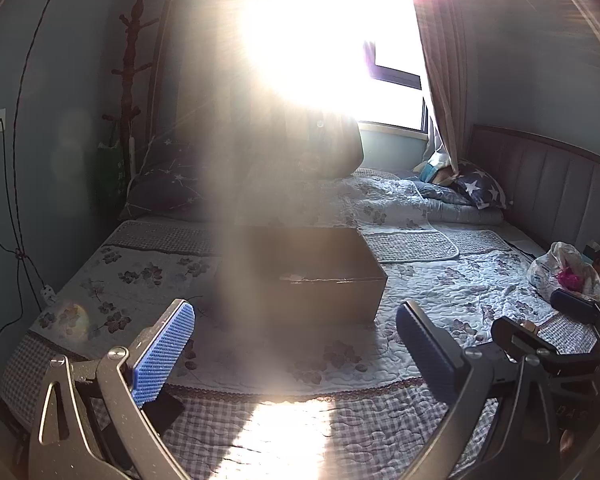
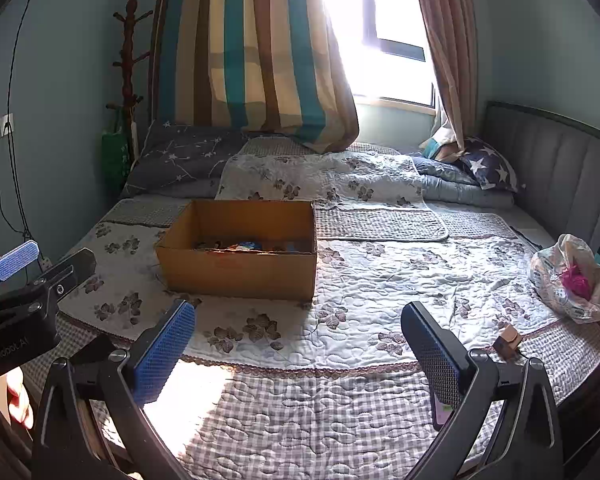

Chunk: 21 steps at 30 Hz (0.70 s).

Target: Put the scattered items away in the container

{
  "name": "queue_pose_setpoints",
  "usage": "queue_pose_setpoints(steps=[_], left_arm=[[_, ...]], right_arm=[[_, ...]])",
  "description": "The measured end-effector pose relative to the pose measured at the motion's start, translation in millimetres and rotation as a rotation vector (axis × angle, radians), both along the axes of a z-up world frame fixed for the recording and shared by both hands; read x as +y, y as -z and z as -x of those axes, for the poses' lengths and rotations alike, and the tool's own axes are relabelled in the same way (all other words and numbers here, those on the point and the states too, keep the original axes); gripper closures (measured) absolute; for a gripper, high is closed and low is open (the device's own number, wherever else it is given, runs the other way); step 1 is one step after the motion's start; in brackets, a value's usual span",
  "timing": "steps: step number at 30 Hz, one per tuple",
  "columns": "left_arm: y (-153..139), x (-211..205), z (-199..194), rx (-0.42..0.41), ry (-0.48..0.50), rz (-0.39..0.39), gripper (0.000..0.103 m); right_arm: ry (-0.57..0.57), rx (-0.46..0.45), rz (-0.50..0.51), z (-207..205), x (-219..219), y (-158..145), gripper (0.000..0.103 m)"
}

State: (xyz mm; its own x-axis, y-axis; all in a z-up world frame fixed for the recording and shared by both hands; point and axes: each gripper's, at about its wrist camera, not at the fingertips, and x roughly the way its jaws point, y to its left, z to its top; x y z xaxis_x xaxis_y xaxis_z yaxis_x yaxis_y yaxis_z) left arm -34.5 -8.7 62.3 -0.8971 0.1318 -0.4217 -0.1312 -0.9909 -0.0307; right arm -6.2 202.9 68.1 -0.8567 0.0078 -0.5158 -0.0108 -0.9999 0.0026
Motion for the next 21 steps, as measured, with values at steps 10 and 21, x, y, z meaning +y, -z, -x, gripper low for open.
queue_pose_setpoints(steps=[10,21], left_arm=[[0.3,5.3,0.6,0.007,0.013,0.006,0.041],[-1.0,6.7,0.4,0.016,0.020,0.005,0.044]], right_arm=[[-0.001,0.001,-0.006,0.6,3.5,-1.3,0.000],[0.000,-0.002,-0.012,-0.3,5.4,-1.1,0.000]])
